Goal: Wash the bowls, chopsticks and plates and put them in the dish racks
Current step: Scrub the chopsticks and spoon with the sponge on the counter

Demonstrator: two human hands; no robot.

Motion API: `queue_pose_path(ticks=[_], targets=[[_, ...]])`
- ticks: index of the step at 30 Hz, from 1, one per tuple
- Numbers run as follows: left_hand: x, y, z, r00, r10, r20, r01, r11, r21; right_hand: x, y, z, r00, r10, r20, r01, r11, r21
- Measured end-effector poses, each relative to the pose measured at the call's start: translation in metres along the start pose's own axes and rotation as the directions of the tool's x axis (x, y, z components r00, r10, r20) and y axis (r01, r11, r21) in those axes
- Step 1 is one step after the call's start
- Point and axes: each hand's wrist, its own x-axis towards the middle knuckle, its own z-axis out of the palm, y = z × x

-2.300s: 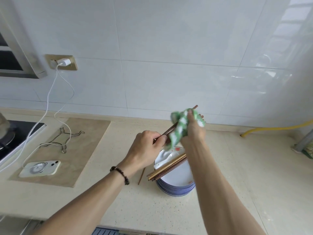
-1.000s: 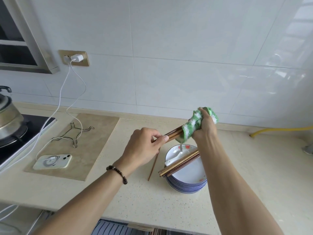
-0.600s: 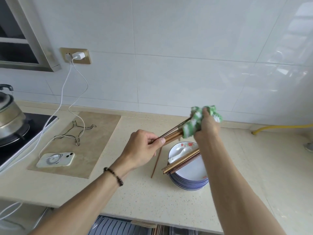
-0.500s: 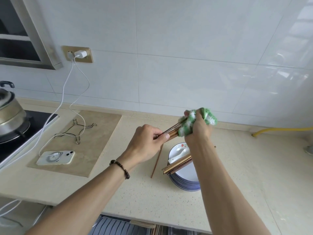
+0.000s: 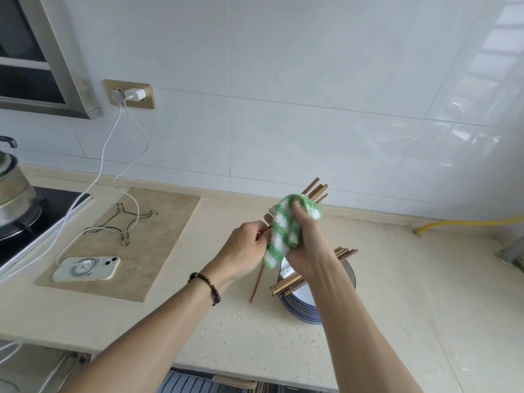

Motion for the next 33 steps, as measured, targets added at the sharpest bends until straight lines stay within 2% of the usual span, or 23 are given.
queue_pose_path(ticks=[2, 4, 6, 7, 9, 11, 12, 15, 18, 21, 24, 27, 29, 31, 33], targets=[[-0.008, 0.002, 0.004, 0.996, -0.02, 0.083, 0.03, 0.992, -0.123, 0.004, 0.007, 0.002, 0.993, -0.046, -0.107, 0.043, 0.999, -0.033], [-0.017, -0.002, 0.0, 0.979, -0.085, 0.183, 0.125, 0.967, -0.221, 0.008, 0.002, -0.003, 0.981, -0.069, -0.179, 0.061, 0.997, -0.05], [-0.023, -0.007, -0.005, 0.962, -0.135, 0.239, 0.191, 0.954, -0.232, 0.015, -0.01, -0.008, 0.964, -0.093, -0.249, 0.096, 0.995, 0.001], [-0.023, -0.008, -0.005, 0.967, -0.143, 0.212, 0.184, 0.964, -0.192, 0.02, -0.013, -0.009, 0.954, -0.103, -0.283, 0.114, 0.993, 0.024], [-0.02, -0.008, -0.002, 0.991, -0.113, 0.073, 0.118, 0.99, -0.079, 0.022, -0.004, -0.003, 0.944, -0.121, -0.307, 0.135, 0.99, 0.026], [-0.015, -0.007, -0.001, 0.996, -0.085, -0.039, 0.084, 0.996, -0.028, 0.012, 0.016, 0.005, 0.965, -0.117, -0.235, 0.114, 0.993, -0.025], [-0.014, -0.007, -0.003, 0.995, -0.085, -0.048, 0.084, 0.996, -0.034, 0.006, 0.024, 0.007, 0.973, -0.097, -0.209, 0.091, 0.995, -0.035], [-0.022, -0.01, -0.015, 0.99, -0.133, 0.042, 0.139, 0.971, -0.193, 0.004, 0.01, -0.005, 0.977, -0.102, -0.186, 0.104, 0.995, 0.0], [-0.032, -0.014, -0.018, 0.985, -0.155, 0.074, 0.17, 0.946, -0.277, 0.017, -0.011, -0.014, 0.944, -0.158, -0.288, 0.191, 0.977, 0.092], [-0.028, -0.01, -0.007, 0.997, -0.078, -0.03, 0.071, 0.983, -0.17, 0.003, 0.019, -0.004, 0.956, -0.112, -0.272, 0.121, 0.993, 0.014], [-0.033, -0.007, 0.004, 0.998, 0.065, -0.015, -0.066, 0.996, -0.059, -0.006, 0.021, -0.011, 0.949, -0.128, -0.289, 0.133, 0.991, -0.005], [-0.044, -0.01, 0.014, 0.996, 0.08, 0.031, -0.077, 0.994, -0.079, -0.002, -0.011, -0.033, 0.874, -0.223, -0.432, 0.278, 0.958, 0.07], [-0.046, -0.004, 0.029, 0.997, 0.073, 0.011, -0.072, 0.996, -0.057, -0.01, -0.004, -0.038, 0.831, -0.232, -0.506, 0.286, 0.958, 0.031], [-0.046, 0.006, 0.046, 0.996, 0.091, -0.01, -0.091, 0.995, -0.039, -0.027, 0.014, -0.042, 0.851, -0.229, -0.473, 0.24, 0.97, -0.038], [-0.05, 0.011, 0.059, 0.994, 0.105, 0.031, -0.104, 0.993, -0.049, -0.042, 0.01, -0.058, 0.857, -0.215, -0.469, 0.225, 0.974, -0.036]])
